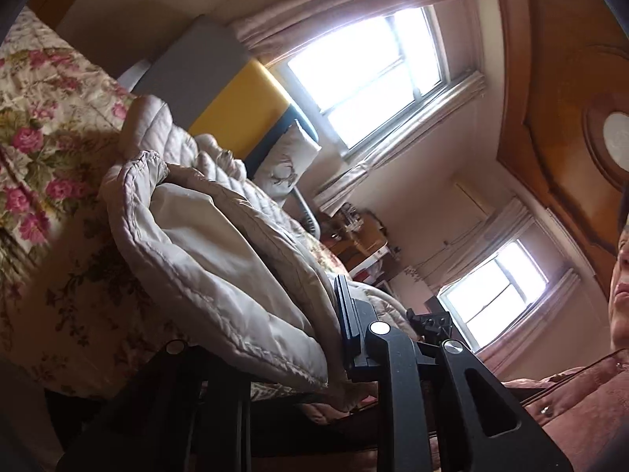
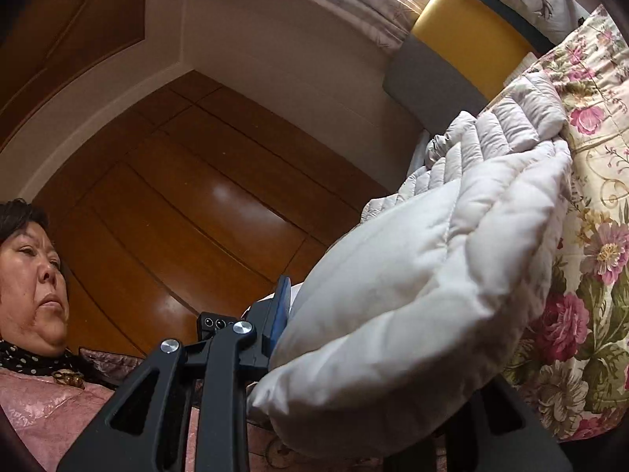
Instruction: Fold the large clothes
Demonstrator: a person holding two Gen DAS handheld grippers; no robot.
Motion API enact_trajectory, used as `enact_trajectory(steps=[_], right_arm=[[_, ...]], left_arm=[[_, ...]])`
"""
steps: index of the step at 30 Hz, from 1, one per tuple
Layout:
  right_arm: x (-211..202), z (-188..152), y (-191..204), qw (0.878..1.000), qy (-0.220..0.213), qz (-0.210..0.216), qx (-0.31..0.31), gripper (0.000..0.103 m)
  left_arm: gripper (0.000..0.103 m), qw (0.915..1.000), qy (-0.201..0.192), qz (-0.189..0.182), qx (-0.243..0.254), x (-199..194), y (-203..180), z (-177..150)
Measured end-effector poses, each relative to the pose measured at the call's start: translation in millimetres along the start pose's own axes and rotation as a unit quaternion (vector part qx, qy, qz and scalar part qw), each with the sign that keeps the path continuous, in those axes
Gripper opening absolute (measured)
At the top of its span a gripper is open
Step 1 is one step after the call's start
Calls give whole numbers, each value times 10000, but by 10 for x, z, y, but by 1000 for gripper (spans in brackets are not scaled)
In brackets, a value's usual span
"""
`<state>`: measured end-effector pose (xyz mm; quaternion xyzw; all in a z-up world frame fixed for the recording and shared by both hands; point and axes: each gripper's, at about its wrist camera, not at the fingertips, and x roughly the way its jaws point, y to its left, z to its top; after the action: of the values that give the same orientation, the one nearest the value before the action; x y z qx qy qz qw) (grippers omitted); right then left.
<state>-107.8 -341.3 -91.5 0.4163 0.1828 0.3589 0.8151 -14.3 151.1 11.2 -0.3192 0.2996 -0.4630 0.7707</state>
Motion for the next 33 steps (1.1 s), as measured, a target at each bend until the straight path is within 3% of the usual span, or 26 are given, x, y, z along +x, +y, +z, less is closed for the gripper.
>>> enact_trajectory(steps=[5,10,14,17,25,33], right_arm=[[-128,7,216,9992,-59,292,-264,27],[-289,-90,370,9953,-142,884,-371,27],[-347,-117,525,9880,-167,1460,-472,27],[-343,-85,570,9842,-188,1667,-558,27],[-318,89,330,9915,-417,1235,-49,27],[-48,438,-153,9944,-688,609,522,27]], left_arm=[[20,9995,-193,-258,-47,-237,-198,-32],[20,9944,-389,-870,-456,-562,-389,-8],[20,9932,-368,-1102,-25,-666,-718,71],[20,9919,-330,-1212,189,-639,-830,149],[22,9950,-395,-835,-386,-203,-355,511],[23,9995,-135,-9,-275,510,50,889]])
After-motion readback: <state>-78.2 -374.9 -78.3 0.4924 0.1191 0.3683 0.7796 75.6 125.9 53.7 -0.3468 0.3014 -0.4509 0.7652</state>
